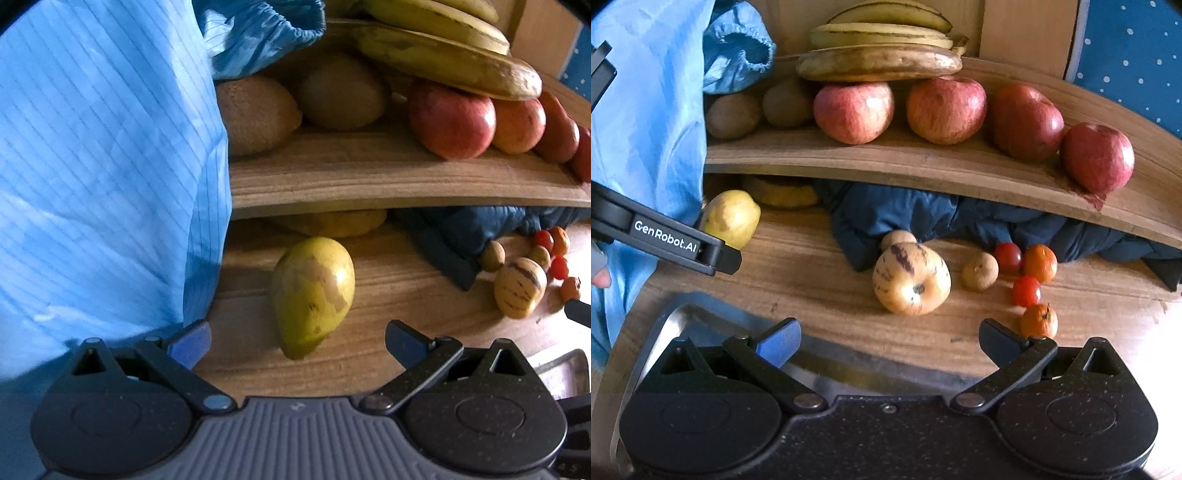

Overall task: Organize fruits
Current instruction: 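Reach left tool to the green-yellow pear while right tool reaches the striped pepino, then close left tool on the pear while right tool closes on the pepino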

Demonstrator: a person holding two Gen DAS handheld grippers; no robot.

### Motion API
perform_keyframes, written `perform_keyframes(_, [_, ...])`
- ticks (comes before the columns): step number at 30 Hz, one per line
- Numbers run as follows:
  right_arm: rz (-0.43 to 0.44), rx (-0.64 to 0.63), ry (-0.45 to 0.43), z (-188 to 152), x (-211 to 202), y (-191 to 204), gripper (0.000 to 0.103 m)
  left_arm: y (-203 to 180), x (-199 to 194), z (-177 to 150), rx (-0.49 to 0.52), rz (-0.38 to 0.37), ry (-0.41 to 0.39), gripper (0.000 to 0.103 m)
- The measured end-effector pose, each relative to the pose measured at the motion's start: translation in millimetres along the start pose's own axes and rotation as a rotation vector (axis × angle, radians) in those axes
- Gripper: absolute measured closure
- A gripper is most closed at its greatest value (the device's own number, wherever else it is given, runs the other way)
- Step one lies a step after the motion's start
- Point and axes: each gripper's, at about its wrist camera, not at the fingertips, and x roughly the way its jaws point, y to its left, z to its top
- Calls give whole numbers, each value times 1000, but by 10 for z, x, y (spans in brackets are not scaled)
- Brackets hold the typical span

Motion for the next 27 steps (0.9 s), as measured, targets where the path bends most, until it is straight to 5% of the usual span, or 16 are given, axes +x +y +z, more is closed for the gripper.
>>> perform_keyframes(10, [24, 10, 34, 125, 242, -28, 2, 37, 119, 114, -21, -17, -4, 1])
perform_keyframes(27, [-4, 17, 42, 269, 392, -53, 25, 39, 189, 188, -23, -29, -12, 11])
